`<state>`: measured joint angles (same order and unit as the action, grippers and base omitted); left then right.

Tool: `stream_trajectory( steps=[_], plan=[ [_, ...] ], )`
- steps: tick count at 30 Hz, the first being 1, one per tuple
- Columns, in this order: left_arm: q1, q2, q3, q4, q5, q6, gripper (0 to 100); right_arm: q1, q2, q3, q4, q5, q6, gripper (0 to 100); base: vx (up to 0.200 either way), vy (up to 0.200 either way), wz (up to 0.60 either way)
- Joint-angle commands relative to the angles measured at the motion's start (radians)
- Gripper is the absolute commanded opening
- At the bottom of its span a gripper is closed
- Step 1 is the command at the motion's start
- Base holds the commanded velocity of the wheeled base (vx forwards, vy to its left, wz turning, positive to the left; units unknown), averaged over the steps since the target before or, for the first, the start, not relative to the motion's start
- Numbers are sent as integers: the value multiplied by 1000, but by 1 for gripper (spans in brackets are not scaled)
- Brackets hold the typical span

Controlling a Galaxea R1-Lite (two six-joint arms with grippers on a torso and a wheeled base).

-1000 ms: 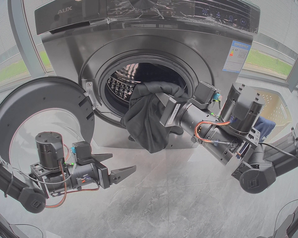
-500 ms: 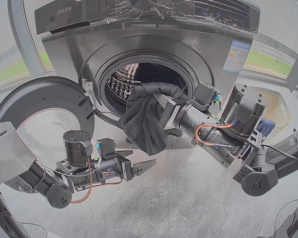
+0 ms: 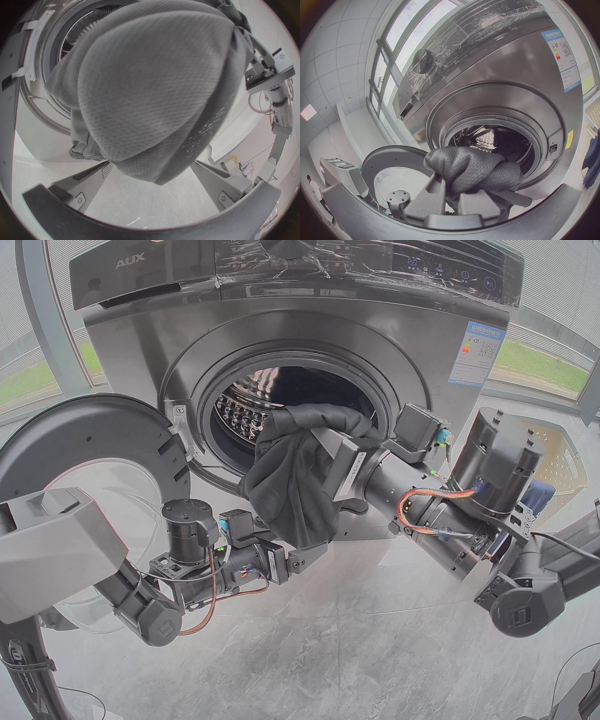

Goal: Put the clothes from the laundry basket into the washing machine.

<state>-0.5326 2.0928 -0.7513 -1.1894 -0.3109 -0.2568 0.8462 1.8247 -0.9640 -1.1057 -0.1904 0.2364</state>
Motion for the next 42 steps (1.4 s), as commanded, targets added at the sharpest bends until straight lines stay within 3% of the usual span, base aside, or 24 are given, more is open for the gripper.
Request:
stream_trajectory(
  steps=[1, 14, 15, 23, 29, 35, 36, 41, 42],
  plan=[
    [-1, 53, -57, -3, 3, -9, 100, 10, -4, 7, -3, 0, 0, 0, 0, 0, 0],
    [-12, 59, -135, -29, 44, -12, 100, 10, 1, 10, -20, 0, 0, 0, 0, 0, 0],
    [-12, 59, -134, -32, 47, -10, 0, 10, -1, 15, -20, 0, 0, 0, 0, 0, 0],
    [-41, 21, -72, -65, 49, -9, 0, -1, 1, 25, -20, 2, 0, 0, 0, 0, 0],
    [-122, -28, 33, -162, 87, -9, 0, -12, 11, 25, -20, 5, 1, 0, 0, 0, 0],
    [-152, -65, 95, -193, 93, -6, 0, -10, 27, 39, -22, 11, 0, 0, 0, 0, 0],
    [-152, -68, 98, -199, 93, -6, 0, -10, 27, 51, -22, 14, -2, 100, 0, 0, 0],
    [-129, -80, 90, -210, 95, -10, 0, -13, 19, 80, -28, 19, -2, 100, 0, 0, 0],
    [-96, -79, 79, -211, 96, -12, 0, -15, 16, 87, -26, 19, -2, 100, 0, 0, 0]
  ],
)
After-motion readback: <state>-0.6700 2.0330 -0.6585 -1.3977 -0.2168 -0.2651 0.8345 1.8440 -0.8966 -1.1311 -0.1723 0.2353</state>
